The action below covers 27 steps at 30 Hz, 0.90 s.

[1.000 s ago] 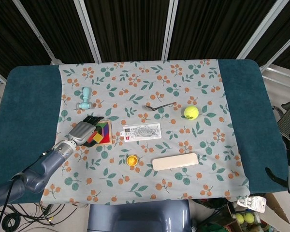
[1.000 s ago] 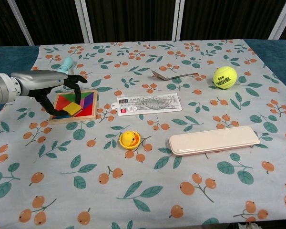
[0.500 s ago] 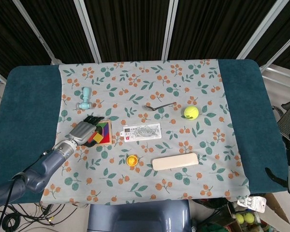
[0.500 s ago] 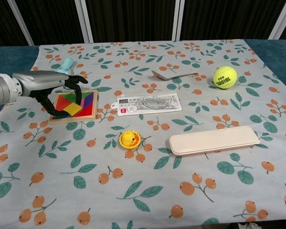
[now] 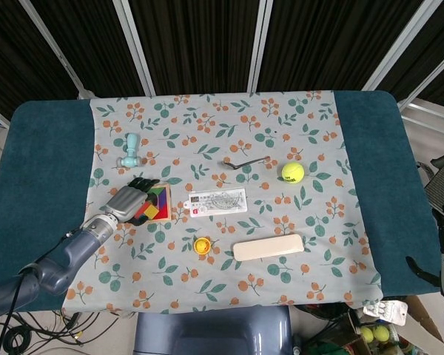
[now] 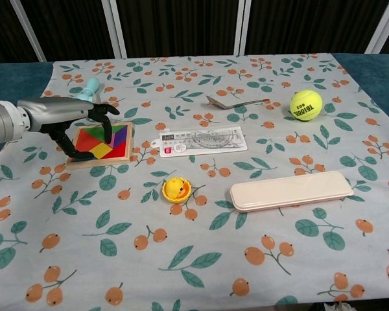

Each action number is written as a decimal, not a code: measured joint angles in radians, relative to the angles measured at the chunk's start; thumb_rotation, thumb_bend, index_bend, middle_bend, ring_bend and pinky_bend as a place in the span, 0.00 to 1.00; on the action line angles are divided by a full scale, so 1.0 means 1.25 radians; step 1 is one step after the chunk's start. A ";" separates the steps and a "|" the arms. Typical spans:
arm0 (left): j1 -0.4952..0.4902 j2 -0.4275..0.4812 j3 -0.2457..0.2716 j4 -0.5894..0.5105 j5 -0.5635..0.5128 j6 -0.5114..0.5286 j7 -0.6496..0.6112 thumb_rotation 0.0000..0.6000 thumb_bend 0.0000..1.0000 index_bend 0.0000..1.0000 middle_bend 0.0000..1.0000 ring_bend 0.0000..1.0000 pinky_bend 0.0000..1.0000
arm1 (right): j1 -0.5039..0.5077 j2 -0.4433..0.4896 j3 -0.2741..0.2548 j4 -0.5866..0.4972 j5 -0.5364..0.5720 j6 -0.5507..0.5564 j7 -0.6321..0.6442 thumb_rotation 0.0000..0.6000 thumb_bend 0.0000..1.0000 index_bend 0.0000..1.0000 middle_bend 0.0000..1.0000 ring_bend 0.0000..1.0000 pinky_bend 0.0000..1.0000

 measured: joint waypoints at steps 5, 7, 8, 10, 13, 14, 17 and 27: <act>-0.001 0.009 0.004 -0.011 0.006 -0.001 0.000 1.00 0.30 0.25 0.00 0.00 0.00 | 0.000 0.000 0.000 0.000 -0.001 0.001 0.000 1.00 0.11 0.00 0.00 0.04 0.23; -0.001 0.015 0.002 -0.020 0.009 0.006 -0.001 1.00 0.30 0.25 0.00 0.00 0.00 | 0.000 0.000 0.000 0.000 -0.001 0.002 0.000 1.00 0.11 0.00 0.00 0.04 0.23; 0.000 0.018 0.001 -0.024 0.010 0.012 -0.001 1.00 0.30 0.24 0.00 0.00 0.00 | 0.000 0.000 0.001 0.000 0.000 0.002 0.000 1.00 0.11 0.00 0.00 0.04 0.23; 0.003 0.028 -0.005 -0.035 0.010 0.030 -0.003 1.00 0.30 0.24 0.00 0.00 0.00 | 0.000 0.000 0.000 0.000 0.000 0.000 0.001 1.00 0.11 0.00 0.00 0.04 0.23; 0.013 0.053 -0.016 -0.063 0.013 0.072 -0.001 1.00 0.30 0.22 0.00 0.00 0.00 | 0.001 0.000 0.000 0.000 0.000 -0.001 0.000 1.00 0.11 0.00 0.00 0.04 0.23; 0.018 0.063 -0.019 -0.075 0.014 0.089 0.002 1.00 0.30 0.21 0.00 0.00 0.00 | 0.001 -0.001 0.000 0.000 -0.001 -0.001 0.000 1.00 0.11 0.00 0.00 0.04 0.23; 0.039 0.104 -0.028 -0.126 0.016 0.149 0.026 1.00 0.30 0.18 0.00 0.00 0.00 | 0.001 -0.001 -0.001 0.000 -0.001 -0.002 0.000 1.00 0.11 0.00 0.00 0.04 0.23; 0.154 0.244 -0.028 -0.359 -0.018 0.332 0.258 1.00 0.30 0.02 0.00 0.00 0.00 | 0.000 -0.001 -0.001 0.002 -0.011 0.007 -0.007 1.00 0.11 0.00 0.00 0.04 0.23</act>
